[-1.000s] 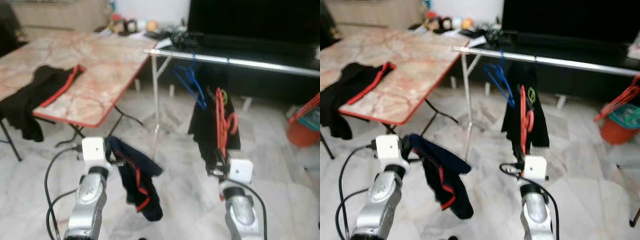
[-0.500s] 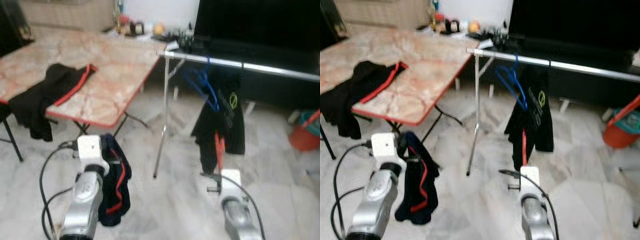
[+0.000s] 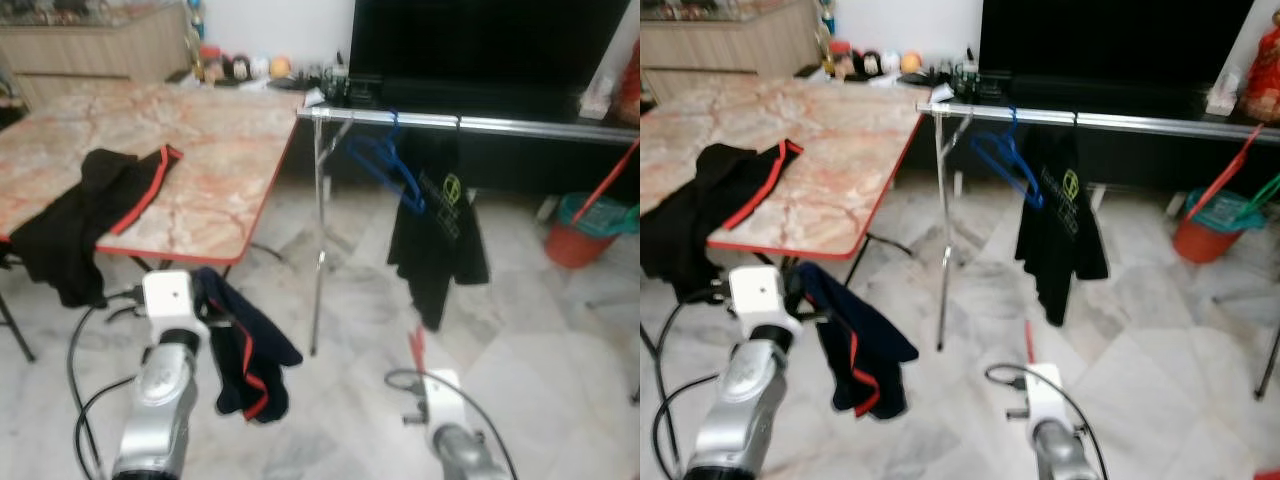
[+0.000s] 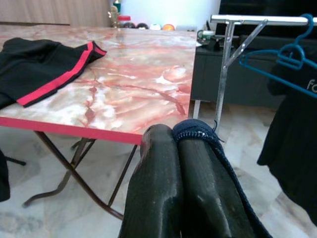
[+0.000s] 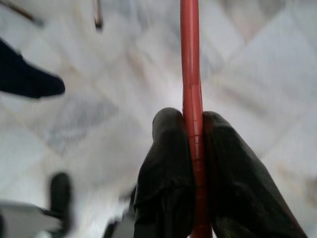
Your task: Hang hanger
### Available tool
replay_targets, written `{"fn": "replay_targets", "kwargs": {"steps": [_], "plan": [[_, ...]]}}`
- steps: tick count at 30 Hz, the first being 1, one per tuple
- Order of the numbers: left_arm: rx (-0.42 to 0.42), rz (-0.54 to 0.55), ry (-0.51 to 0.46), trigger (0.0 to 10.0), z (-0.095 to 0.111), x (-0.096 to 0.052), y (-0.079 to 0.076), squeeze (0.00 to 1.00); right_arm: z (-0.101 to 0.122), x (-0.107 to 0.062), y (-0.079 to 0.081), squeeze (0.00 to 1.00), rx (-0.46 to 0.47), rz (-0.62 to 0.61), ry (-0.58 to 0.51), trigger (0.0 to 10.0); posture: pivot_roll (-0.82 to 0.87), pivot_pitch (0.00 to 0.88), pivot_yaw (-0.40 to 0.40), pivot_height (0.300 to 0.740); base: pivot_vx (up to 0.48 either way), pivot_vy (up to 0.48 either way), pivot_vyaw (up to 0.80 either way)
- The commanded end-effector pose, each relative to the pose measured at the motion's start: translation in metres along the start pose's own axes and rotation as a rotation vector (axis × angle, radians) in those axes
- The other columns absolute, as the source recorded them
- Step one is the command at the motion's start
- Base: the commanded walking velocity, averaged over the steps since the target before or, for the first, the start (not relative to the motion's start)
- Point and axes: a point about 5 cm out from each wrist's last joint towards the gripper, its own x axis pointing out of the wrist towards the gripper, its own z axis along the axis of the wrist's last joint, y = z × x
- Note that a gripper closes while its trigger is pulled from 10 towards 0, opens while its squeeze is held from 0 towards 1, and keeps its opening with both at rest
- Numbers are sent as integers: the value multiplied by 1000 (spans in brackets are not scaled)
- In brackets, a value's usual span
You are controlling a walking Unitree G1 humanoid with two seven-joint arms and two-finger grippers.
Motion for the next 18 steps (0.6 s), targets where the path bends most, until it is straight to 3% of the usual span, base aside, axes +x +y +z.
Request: {"fn": "replay_targets", "kwargs": {"steps": [1, 10, 12, 15, 18], "plan": [[25, 15, -30, 10000, 9, 5, 7, 0, -4, 0, 2, 0, 35, -5, 10, 10000, 45, 0, -3, 740, 0, 349, 0], [22, 12, -32, 10000, 9, 4, 5, 0, -22, -4, 9, 0, 47, 20, 44, 10000, 50, 0, -5, 740, 0, 346, 0], [22, 13, -30, 10000, 9, 4, 5, 0, -24, -5, 10, 0, 94, 15, 54, 10000, 50, 0, -5, 740, 0, 345, 0], [22, 15, -29, 10000, 9, 4, 6, 0, -20, -4, 3, 0, 261, -55, 50, 10000, 52, 0, -6, 740, 0, 345, 0], [23, 15, -29, 10000, 9, 3, 6, 0, -15, -2, -3, 0, 246, -66, 23, 10000, 52, 0, -6, 740, 0, 346, 0]]}}
